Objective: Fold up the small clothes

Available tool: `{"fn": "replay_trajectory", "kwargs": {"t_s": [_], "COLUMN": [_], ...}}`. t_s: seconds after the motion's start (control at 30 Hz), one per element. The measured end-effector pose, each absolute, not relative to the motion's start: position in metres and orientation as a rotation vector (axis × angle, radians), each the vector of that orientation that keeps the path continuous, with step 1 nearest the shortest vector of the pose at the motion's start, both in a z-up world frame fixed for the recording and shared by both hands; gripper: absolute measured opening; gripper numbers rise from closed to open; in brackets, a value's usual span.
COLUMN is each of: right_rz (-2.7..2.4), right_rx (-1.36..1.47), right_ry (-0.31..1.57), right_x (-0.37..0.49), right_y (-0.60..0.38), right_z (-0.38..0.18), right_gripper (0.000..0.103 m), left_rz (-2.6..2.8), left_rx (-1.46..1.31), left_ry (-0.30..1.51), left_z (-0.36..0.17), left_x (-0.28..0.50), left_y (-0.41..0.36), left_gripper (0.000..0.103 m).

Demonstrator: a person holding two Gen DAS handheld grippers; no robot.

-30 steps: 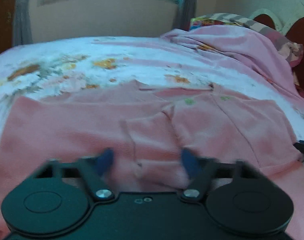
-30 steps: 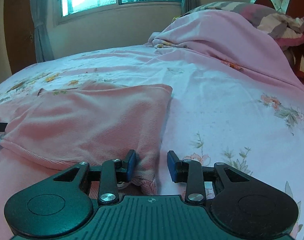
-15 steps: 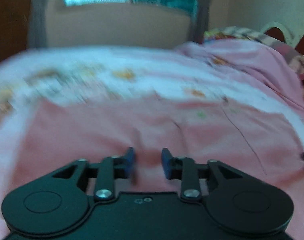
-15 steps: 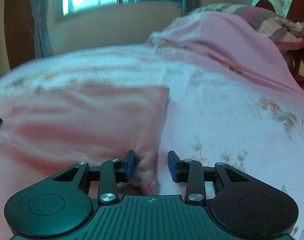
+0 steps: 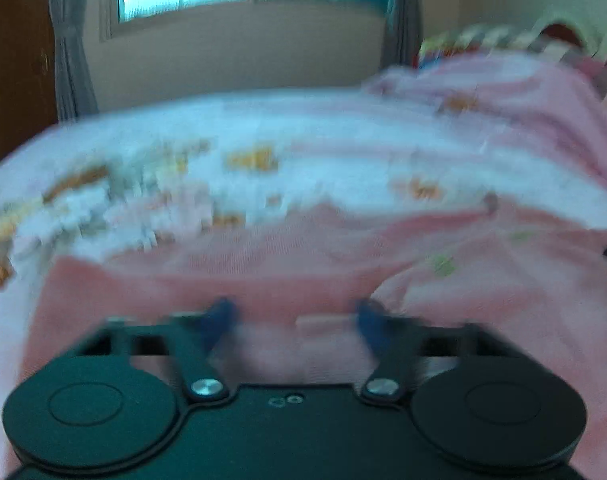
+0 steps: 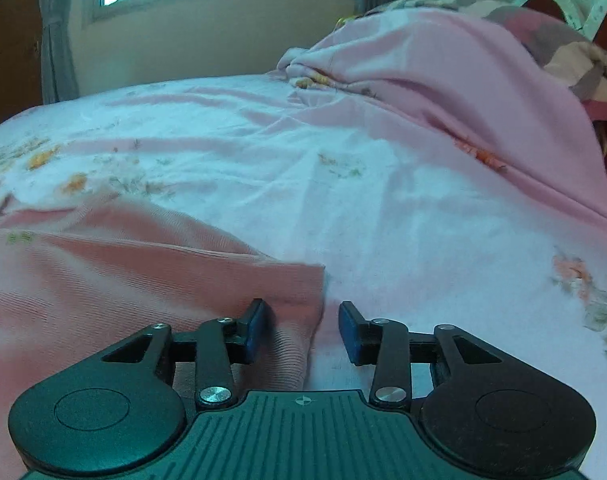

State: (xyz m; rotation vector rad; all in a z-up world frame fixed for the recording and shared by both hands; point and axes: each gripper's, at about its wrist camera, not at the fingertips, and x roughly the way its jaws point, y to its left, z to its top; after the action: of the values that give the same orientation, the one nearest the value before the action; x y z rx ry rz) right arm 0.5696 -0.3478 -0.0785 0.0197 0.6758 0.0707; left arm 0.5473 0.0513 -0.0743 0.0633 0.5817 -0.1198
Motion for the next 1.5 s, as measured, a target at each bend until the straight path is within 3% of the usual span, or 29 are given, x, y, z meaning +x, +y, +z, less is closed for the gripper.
{"fn": "replay_trajectory", "kwargs": {"t_s": [0.03, 0.1, 0.17, 0.2, 0.27, 0.3, 0.33, 0.37, 0.47, 0.5, 0.53, 0.67, 0.8, 0.97, 1.03, 1.23, 1.37, 1.5], "right_rz": [0.098, 0.119, 0.15, 0.158, 0.154, 0.151, 0.144, 0.127, 0.166, 0.195, 0.224, 0.277, 0.276, 0.247, 0.225, 0.211, 0.194, 0.177], "right_rx": [0.061, 0.057, 0.059, 0.05, -0.005, 0.003, 0.007, 0.017, 0.024, 0.001, -0.005, -0.009, -0.01, -0.002, 0.011, -0.01, -0.012, -0.014], "right_ry": [0.644, 0.602, 0.6, 0.621, 0.672, 0.667, 0.68, 0.679, 0.56, 0.545, 0.538, 0.547, 0.547, 0.539, 0.565, 0.644, 0.57, 0.663], "right_x": [0.554, 0.52, 0.488, 0.478, 0.473, 0.472, 0.473, 0.472, 0.449, 0.444, 0.442, 0.435, 0.431, 0.431, 0.437, 0.442, 0.434, 0.45], "right_y": [-0.353, -0.357, -0.359, -0.359, -0.352, -0.352, -0.351, -0.351, -0.35, -0.345, -0.341, -0.329, -0.33, -0.333, -0.336, -0.343, -0.347, -0.349], "right_z": [-0.071, -0.064, -0.065, -0.071, -0.093, -0.092, -0.087, -0.082, -0.059, -0.056, -0.056, -0.061, -0.069, -0.071, -0.076, -0.087, -0.082, -0.094], "right_gripper": [0.04, 0.04, 0.04, 0.04, 0.04, 0.04, 0.04, 0.04, 0.04, 0.04, 0.04, 0.04, 0.04, 0.04, 0.04, 0.04, 0.04, 0.044], "left_rz": [-0.137, -0.17, -0.192, -0.197, -0.187, -0.187, -0.202, -0.212, -0.224, -0.238, -0.243, -0.259, -0.27, -0.291, -0.287, -0.303, -0.293, -0.303], "left_rx": [0.05, 0.017, 0.047, 0.059, 0.094, 0.093, 0.086, 0.083, 0.075, 0.053, 0.023, -0.127, -0.273, -0.464, -0.529, -0.488, -0.381, -0.298], "left_ry": [0.587, 0.571, 0.571, 0.596, 0.62, 0.619, 0.619, 0.62, 0.613, 0.627, 0.642, 0.684, 0.724, 0.773, 0.774, 0.69, 0.714, 0.731], "left_z": [-0.071, -0.068, -0.074, -0.079, -0.09, -0.086, -0.081, -0.076, -0.071, -0.072, -0.075, -0.077, -0.079, -0.091, -0.097, -0.088, -0.09, -0.094], "left_x": [0.54, 0.52, 0.505, 0.505, 0.506, 0.506, 0.504, 0.501, 0.491, 0.491, 0.49, 0.483, 0.483, 0.504, 0.512, 0.505, 0.507, 0.511], "left_y": [0.053, 0.058, 0.053, 0.048, 0.043, 0.043, 0.045, 0.047, 0.054, 0.056, 0.057, 0.063, 0.072, 0.086, 0.091, 0.094, 0.09, 0.086], "left_gripper": [0.003, 0.004, 0.04, 0.085, 0.081, 0.071, 0.019, 0.004, 0.019, 0.037, 0.041, 0.04, 0.031, 0.032, 0.002, 0.002, 0.003, 0.015]}}
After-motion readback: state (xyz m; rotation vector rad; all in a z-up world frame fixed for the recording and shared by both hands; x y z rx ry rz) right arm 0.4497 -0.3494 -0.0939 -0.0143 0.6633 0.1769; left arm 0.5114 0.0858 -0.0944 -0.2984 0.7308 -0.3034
